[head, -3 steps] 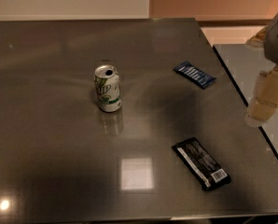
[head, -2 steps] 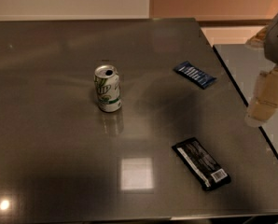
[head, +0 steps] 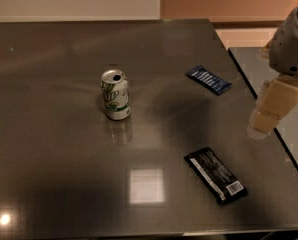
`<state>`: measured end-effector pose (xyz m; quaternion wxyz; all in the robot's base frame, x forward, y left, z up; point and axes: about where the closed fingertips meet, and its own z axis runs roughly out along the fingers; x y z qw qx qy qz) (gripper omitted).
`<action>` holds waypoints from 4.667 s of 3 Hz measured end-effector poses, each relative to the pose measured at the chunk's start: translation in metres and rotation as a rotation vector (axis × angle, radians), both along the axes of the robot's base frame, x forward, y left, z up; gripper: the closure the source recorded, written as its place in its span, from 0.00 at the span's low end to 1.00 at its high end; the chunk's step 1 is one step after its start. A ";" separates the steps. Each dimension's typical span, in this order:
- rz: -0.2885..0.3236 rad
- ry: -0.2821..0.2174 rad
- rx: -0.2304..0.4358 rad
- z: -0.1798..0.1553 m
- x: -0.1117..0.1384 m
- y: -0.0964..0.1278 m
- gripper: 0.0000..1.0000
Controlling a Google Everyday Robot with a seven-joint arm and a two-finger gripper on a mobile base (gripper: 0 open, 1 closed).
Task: Move rxbar chocolate near 7up can
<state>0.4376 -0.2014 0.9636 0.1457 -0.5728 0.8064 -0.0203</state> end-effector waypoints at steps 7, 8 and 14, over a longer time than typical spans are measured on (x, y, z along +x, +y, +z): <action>-0.527 0.355 -0.217 -0.140 -0.053 0.070 0.00; -0.544 0.379 -0.243 -0.152 -0.053 0.067 0.18; -0.470 0.229 -0.073 -0.077 0.048 0.090 1.00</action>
Offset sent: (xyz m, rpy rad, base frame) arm -0.0363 0.0621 -0.0699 -0.0494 0.2827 -0.3701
